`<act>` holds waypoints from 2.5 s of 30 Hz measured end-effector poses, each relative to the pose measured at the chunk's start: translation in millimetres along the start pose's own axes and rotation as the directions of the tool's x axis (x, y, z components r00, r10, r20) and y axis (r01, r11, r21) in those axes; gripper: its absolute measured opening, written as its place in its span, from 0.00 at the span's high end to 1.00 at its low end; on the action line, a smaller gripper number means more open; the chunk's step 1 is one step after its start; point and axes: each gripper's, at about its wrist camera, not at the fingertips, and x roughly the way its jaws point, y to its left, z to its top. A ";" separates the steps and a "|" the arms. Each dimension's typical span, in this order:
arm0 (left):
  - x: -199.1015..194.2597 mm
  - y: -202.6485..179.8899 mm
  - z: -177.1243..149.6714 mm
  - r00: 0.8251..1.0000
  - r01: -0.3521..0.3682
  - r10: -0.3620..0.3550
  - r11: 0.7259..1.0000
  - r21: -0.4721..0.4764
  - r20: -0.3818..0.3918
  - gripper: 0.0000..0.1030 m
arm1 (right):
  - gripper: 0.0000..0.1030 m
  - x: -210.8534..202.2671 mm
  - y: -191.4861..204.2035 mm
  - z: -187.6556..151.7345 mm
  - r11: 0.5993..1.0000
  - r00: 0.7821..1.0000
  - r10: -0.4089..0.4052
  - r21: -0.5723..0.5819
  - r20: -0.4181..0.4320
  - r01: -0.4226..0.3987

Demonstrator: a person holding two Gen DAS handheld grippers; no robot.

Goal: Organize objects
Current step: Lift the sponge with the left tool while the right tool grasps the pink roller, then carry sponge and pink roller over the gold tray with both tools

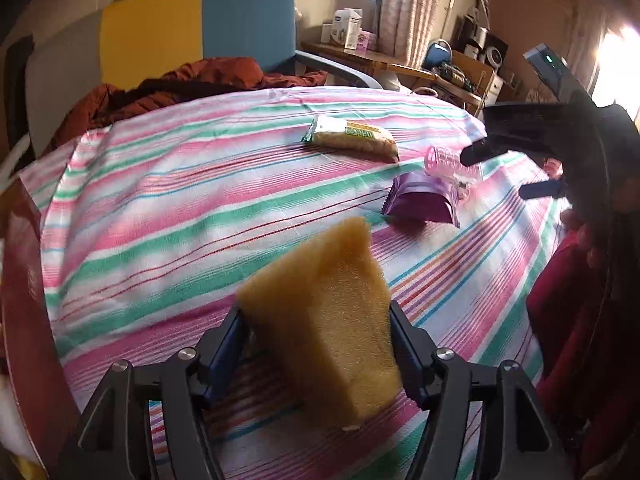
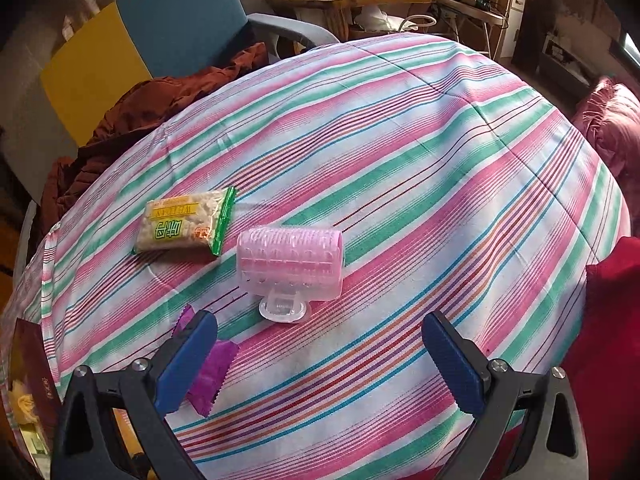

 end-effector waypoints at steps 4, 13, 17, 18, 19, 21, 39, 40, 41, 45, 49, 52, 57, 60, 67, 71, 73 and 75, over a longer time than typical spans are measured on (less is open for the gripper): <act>2.4 -6.3 -2.2 1.000 -0.003 0.003 1.000 0.025 0.001 0.34 | 0.00 2.5 -0.3 -0.5 1.000 1.000 -0.004 0.003 -0.013 0.004; 2.2 -4.2 -1.1 1.000 0.015 -0.015 1.000 0.021 -0.001 0.34 | 0.00 2.1 -7.9 2.4 0.996 0.998 0.049 0.071 -0.043 -0.046; 1.7 -2.3 -0.9 1.000 0.029 -0.029 0.999 0.015 0.000 0.34 | 0.00 0.2 -10.3 11.1 0.990 0.997 0.071 0.120 -0.027 -0.067; 1.7 -2.1 -0.9 1.000 0.030 -0.030 0.999 0.014 0.000 0.34 | 0.00 1.2 -9.2 13.9 0.990 0.997 0.071 0.125 -0.029 -0.067; 1.7 -2.2 -1.0 1.000 0.030 -0.030 0.999 0.015 -0.001 0.34 | 0.00 2.9 -6.8 16.8 0.991 0.997 0.064 0.121 -0.033 -0.060; 1.9 -2.3 -1.4 1.000 0.030 -0.030 0.999 0.016 0.000 0.34 | 0.00 6.6 1.3 21.3 0.994 0.998 0.046 0.099 -0.033 -0.043; -5.3 -4.9 0.2 0.999 0.035 -0.035 0.999 0.026 -0.003 0.46 | 0.37 30.8 29.6 24.8 0.998 1.000 -0.002 -0.070 -0.018 0.001; -8.6 -5.9 0.2 1.000 0.023 -0.023 0.999 0.035 0.003 0.47 | 0.37 27.3 30.7 24.6 0.997 1.000 0.015 -0.078 -0.006 -0.015; -11.5 -5.5 0.3 1.000 0.020 -0.020 0.999 0.036 0.005 0.47 | 0.37 25.9 33.5 25.4 0.996 0.999 0.033 -0.087 0.000 -0.033; -30.4 6.1 3.5 1.000 0.018 -0.018 1.000 -0.018 0.017 0.48 | 0.37 21.5 43.6 24.3 0.989 0.998 0.059 -0.133 0.010 -0.057; -64.5 17.0 10.3 0.997 0.014 -0.010 0.998 -0.054 0.071 0.48 | 0.37 12.1 51.4 25.0 0.982 0.992 0.114 -0.159 0.051 -0.105; -95.1 24.3 12.2 0.993 -0.011 0.018 0.998 -0.067 0.117 0.48 | 0.37 2.7 53.9 24.8 0.977 0.987 0.141 -0.174 0.082 -0.125; -138.0 45.6 7.4 0.980 -0.097 0.113 0.990 -0.103 0.164 0.48 | 0.37 -9.5 58.7 24.5 0.971 0.977 0.167 -0.192 0.132 -0.140; -159.4 64.6 1.6 0.966 -0.159 0.183 0.977 -0.139 0.183 0.48 | 0.37 -17.5 63.4 20.7 0.965 0.972 0.186 -0.212 0.142 -0.153; -189.6 108.1 -16.5 0.935 -0.255 0.301 0.938 -0.234 0.189 0.48 | 0.37 -50.9 88.3 3.7 0.939 0.956 0.240 -0.292 0.171 -0.183; -196.4 126.1 -27.6 0.927 -0.271 0.329 0.921 -0.281 0.182 0.47 | 0.37 -68.3 112.8 -12.3 0.912 0.944 0.285 -0.351 0.167 -0.213; -198.5 132.3 -32.6 0.925 -0.277 0.338 0.913 -0.299 0.176 0.47 | 0.37 -77.6 127.8 -21.4 0.895 0.936 0.312 -0.383 0.164 -0.231; -201.2 137.6 -38.2 0.923 -0.278 0.343 0.908 -0.314 0.173 0.47 | 0.37 -86.3 143.0 -30.2 0.875 0.926 0.346 -0.409 0.154 -0.259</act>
